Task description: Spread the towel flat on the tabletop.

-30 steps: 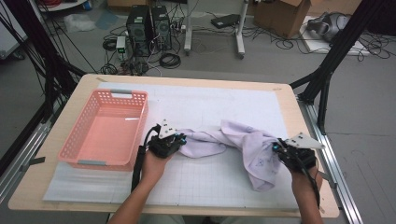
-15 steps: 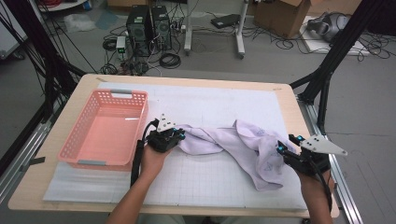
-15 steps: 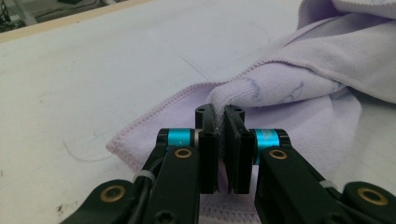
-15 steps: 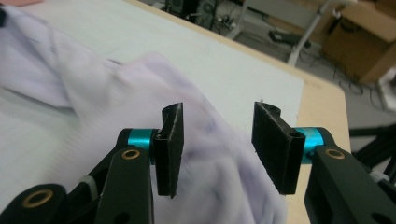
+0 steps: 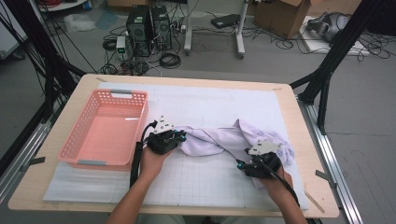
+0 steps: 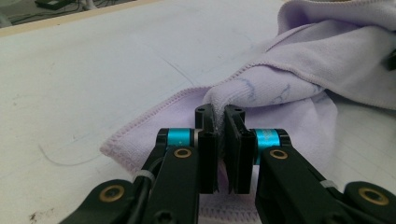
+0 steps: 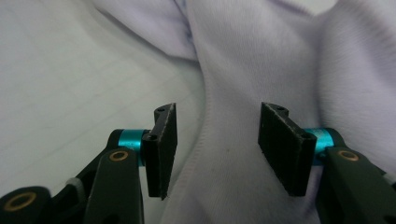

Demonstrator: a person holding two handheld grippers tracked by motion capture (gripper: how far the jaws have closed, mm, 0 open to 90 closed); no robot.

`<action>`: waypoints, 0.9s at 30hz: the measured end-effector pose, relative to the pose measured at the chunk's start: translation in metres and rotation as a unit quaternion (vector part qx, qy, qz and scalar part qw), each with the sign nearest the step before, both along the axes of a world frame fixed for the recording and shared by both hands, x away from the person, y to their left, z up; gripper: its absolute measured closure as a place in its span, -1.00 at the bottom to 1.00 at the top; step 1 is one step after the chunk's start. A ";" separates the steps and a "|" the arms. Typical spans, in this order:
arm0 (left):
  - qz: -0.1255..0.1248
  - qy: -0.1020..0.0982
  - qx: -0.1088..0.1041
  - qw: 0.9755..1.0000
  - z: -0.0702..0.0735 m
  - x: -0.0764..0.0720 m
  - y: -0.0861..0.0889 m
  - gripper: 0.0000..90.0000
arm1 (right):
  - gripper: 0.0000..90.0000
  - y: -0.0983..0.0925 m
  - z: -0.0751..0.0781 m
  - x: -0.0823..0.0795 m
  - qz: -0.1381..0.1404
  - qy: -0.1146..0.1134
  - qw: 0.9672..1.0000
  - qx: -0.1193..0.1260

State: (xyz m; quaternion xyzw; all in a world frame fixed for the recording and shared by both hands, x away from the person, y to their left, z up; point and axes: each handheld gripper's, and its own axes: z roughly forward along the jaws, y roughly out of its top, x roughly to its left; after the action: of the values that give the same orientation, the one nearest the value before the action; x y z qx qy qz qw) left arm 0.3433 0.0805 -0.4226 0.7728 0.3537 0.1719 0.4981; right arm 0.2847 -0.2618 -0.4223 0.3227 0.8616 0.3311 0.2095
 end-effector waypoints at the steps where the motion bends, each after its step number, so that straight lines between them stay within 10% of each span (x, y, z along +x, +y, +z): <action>1: 0.003 0.000 -0.001 1.000 0.000 0.000 0.000 0.87 | 0.02 0.006 -0.010 0.008 -0.002 0.007 1.000 -0.007; 5: 0.006 -0.003 -0.006 1.000 0.000 0.002 0.002 0.87 | 0.10 0.015 -0.016 0.015 0.004 0.012 1.000 -0.027; 9: 0.011 0.000 -0.013 1.000 -0.002 0.004 0.002 0.87 | 0.88 0.015 -0.015 0.017 0.032 0.050 0.998 -0.002; 14: 0.017 -0.004 -0.017 1.000 -0.001 0.004 0.004 0.87 | 0.94 0.019 -0.009 0.016 0.078 0.077 0.994 0.032; 18: 0.021 -0.001 -0.020 1.000 -0.002 0.006 0.006 0.87 | 0.94 0.017 0.018 0.019 0.091 0.040 0.992 0.071; 27: 0.029 0.001 -0.023 0.999 -0.005 0.009 0.003 0.74 | 0.94 -0.026 0.059 0.063 -0.028 -0.028 0.997 0.073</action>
State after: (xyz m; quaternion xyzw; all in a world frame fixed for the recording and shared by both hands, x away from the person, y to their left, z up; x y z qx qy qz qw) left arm 0.3519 0.0839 -0.4272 0.7508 0.3809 0.1773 0.5097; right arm 0.3478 -0.2882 -0.3634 0.3514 0.8195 0.3962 0.2189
